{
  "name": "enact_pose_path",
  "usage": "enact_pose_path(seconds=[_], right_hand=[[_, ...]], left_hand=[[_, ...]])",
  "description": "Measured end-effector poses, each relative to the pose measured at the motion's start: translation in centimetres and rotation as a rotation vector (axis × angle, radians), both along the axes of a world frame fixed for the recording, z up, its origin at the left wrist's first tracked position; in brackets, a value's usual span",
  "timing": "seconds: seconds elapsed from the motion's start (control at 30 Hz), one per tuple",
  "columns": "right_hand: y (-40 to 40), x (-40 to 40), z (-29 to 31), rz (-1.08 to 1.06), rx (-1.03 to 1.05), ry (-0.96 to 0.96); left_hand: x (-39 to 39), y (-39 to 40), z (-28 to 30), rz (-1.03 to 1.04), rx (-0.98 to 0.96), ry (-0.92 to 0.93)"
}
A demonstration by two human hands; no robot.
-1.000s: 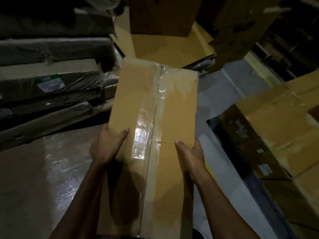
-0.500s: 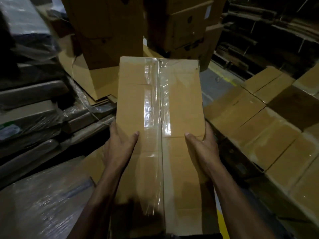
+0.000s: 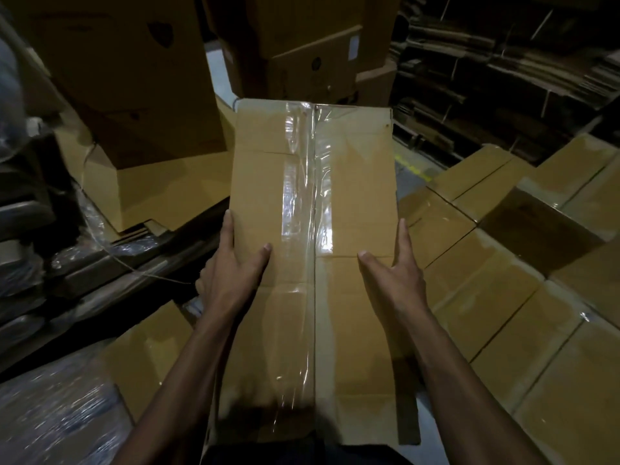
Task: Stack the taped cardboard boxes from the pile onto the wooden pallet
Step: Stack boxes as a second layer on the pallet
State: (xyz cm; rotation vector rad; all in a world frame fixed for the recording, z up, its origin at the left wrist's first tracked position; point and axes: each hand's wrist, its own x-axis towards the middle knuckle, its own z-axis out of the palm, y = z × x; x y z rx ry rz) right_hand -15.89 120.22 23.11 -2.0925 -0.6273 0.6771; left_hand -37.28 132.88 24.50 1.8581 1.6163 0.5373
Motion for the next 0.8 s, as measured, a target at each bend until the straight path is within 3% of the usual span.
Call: enact_pose_path(seconds=[0.4,0.8], right_hand=[[5.2,7.7,-0.9,-0.205,-0.044,-0.010],[22.8,12.7,-1.1,-0.520,-0.065,-0.017]], left_hand=[[11.2,10.0,-3.0,-0.161,-0.055,0.047],[22.2,31.8,-4.0,-0.476,-0.041,0.038]])
